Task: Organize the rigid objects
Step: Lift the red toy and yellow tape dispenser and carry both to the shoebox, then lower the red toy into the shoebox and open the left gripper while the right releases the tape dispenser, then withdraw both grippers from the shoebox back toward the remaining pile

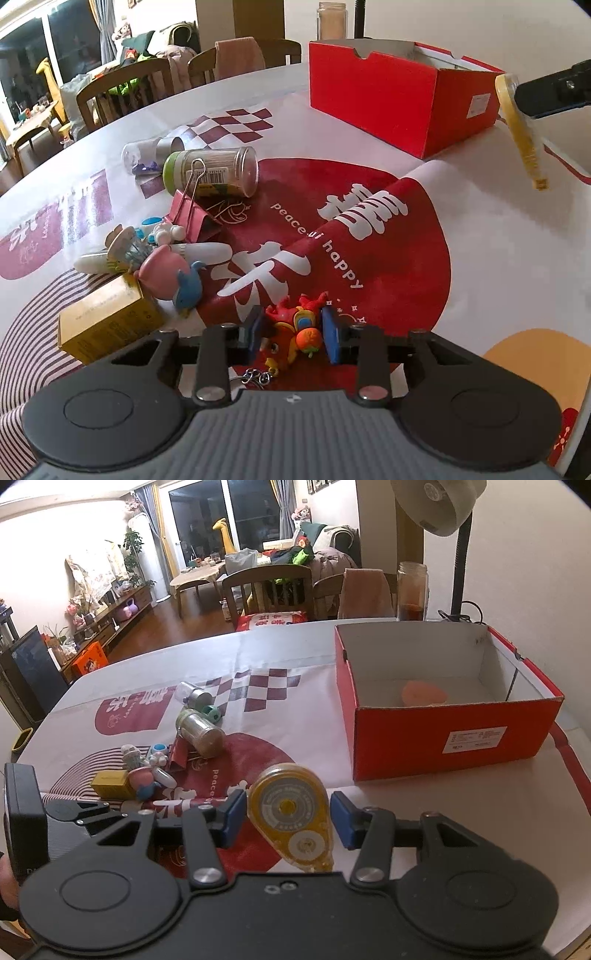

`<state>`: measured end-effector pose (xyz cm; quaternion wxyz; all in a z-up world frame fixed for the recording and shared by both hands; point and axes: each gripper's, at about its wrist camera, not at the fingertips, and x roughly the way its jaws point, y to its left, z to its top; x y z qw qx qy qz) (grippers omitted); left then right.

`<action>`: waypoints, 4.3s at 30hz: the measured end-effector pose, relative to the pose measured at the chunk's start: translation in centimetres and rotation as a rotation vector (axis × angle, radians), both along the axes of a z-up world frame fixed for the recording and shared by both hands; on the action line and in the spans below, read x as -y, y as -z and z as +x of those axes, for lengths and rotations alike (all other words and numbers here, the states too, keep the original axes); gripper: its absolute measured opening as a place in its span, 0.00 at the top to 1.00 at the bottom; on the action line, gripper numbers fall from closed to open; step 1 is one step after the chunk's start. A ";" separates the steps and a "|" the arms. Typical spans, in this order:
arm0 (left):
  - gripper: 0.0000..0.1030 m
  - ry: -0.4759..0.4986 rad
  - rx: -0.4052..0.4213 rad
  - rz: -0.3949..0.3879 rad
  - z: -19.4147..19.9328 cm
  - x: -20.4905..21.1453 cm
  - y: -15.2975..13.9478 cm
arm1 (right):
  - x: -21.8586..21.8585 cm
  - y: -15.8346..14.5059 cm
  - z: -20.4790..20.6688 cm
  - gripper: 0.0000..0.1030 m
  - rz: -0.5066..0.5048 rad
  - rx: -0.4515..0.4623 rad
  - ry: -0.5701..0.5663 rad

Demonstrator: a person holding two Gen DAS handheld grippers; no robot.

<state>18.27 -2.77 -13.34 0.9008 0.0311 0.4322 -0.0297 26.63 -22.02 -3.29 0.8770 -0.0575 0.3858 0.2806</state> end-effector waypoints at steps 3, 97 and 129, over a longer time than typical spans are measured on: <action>0.68 -0.009 -0.003 -0.017 0.1 0.0 -0.4 | 0.2 -0.2 0.2 0.53 0.008 0.007 0.000; 0.51 0.085 -0.283 -0.115 32.2 19.0 -4.3 | 10.7 4.9 27.2 0.47 -0.108 -0.195 0.132; 0.51 0.073 0.056 -0.200 19.5 13.0 -14.3 | 8.5 -3.2 17.6 0.26 -0.044 -0.041 0.108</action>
